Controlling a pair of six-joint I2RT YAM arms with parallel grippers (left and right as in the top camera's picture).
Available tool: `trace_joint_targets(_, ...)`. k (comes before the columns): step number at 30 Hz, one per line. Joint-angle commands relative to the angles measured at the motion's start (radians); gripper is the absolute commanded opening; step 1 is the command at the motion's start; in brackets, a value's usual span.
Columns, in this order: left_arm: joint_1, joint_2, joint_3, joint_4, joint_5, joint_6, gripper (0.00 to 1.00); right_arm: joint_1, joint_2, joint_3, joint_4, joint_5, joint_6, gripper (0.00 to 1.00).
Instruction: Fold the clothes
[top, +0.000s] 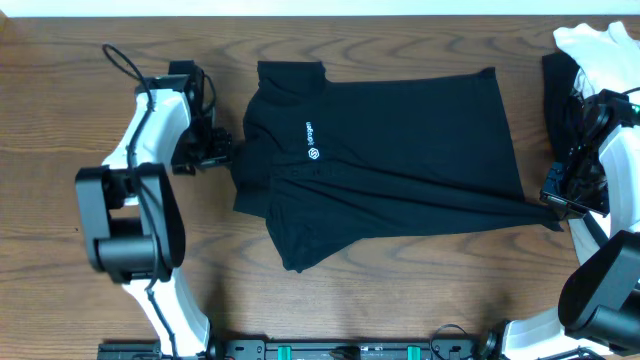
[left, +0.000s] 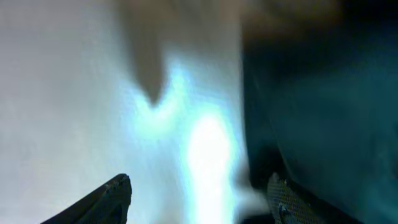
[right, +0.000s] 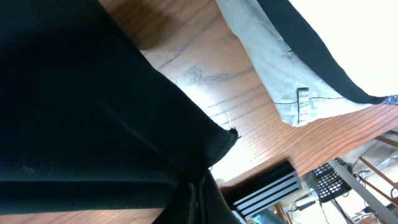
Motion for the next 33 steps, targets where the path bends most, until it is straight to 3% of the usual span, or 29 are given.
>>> trace_joint_targets(1, -0.002, -0.089, 0.027, -0.066, 0.229, -0.03, 0.72, -0.004, -0.025, 0.001, 0.002, 0.028, 0.019, 0.01)
trace_joint_targets(4, -0.02, -0.116, 0.027, -0.125, 0.32, -0.003, 0.72, -0.005, -0.025, 0.001, 0.004, 0.018, 0.018, 0.01)
trace_joint_targets(9, -0.07, -0.119, -0.006, -0.159, 0.319, -0.003, 0.72, -0.004, -0.025, 0.001, 0.003, 0.014, 0.015, 0.01)
trace_joint_targets(18, -0.102, -0.118, -0.181, -0.075, 0.319, -0.053, 0.7, -0.005, -0.025, 0.001, 0.003, 0.014, 0.015, 0.01)
trace_joint_targets(26, -0.103, -0.118, -0.294, 0.145, 0.312, -0.057, 0.69, -0.005, -0.025, 0.001, -0.005, 0.013, 0.015, 0.01)
trace_joint_targets(33, -0.103, -0.118, -0.296, 0.087, 0.311, -0.064, 0.69, -0.005, -0.025, 0.001, 0.0, 0.014, 0.015, 0.01)
